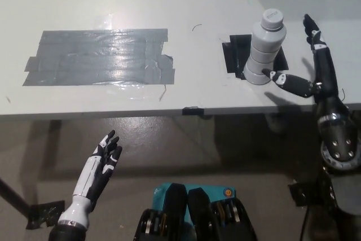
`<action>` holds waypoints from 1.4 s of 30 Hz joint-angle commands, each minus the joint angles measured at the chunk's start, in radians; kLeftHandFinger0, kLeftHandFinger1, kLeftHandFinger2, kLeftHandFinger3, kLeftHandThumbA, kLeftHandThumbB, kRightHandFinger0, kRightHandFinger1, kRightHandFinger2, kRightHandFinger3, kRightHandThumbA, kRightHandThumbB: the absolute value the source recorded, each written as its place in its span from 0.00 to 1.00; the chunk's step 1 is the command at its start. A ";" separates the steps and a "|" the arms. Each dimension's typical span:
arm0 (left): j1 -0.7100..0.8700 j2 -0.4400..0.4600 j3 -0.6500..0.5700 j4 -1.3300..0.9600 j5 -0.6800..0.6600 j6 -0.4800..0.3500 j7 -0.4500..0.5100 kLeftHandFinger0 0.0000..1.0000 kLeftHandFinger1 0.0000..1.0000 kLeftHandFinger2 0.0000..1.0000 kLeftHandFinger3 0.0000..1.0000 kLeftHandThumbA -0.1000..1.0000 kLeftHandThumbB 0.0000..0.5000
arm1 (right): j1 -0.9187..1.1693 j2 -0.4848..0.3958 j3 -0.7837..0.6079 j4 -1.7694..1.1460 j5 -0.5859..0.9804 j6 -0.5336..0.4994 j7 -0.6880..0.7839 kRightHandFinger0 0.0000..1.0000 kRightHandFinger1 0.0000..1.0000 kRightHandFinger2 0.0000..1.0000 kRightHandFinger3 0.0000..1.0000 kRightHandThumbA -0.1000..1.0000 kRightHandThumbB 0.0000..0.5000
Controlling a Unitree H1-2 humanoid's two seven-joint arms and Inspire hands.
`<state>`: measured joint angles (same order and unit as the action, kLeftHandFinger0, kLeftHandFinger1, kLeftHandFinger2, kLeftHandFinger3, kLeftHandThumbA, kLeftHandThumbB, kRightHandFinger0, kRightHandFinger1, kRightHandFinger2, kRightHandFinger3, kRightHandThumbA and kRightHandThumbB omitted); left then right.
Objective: A white bottle is kept in the middle of the desk infront of the robot and the robot picks it up with its right hand and passes it to a person
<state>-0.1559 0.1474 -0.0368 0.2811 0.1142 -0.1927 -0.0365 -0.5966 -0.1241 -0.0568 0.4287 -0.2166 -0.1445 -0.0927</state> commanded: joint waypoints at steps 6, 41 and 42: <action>-0.011 0.009 0.001 -0.024 0.008 -0.036 0.006 1.00 1.00 1.00 1.00 0.90 0.19 | -0.185 0.001 -0.014 0.214 0.052 0.011 -0.015 1.00 1.00 1.00 1.00 1.00 0.80; -0.015 0.012 0.003 -0.032 0.001 -0.029 0.000 1.00 1.00 1.00 1.00 0.89 0.18 | -0.490 0.013 0.121 0.904 0.081 0.130 0.015 0.23 0.63 0.93 0.86 0.00 0.33; -0.015 0.013 0.003 -0.032 0.001 -0.032 0.000 1.00 1.00 1.00 1.00 0.89 0.18 | -0.491 0.013 0.122 0.901 0.081 0.125 0.013 0.25 0.64 0.94 0.86 0.00 0.34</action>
<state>-0.1573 0.1478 -0.0381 0.2802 0.1148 -0.1931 -0.0370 -1.0923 -0.1185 0.0476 1.3243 -0.1248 -0.0376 -0.0798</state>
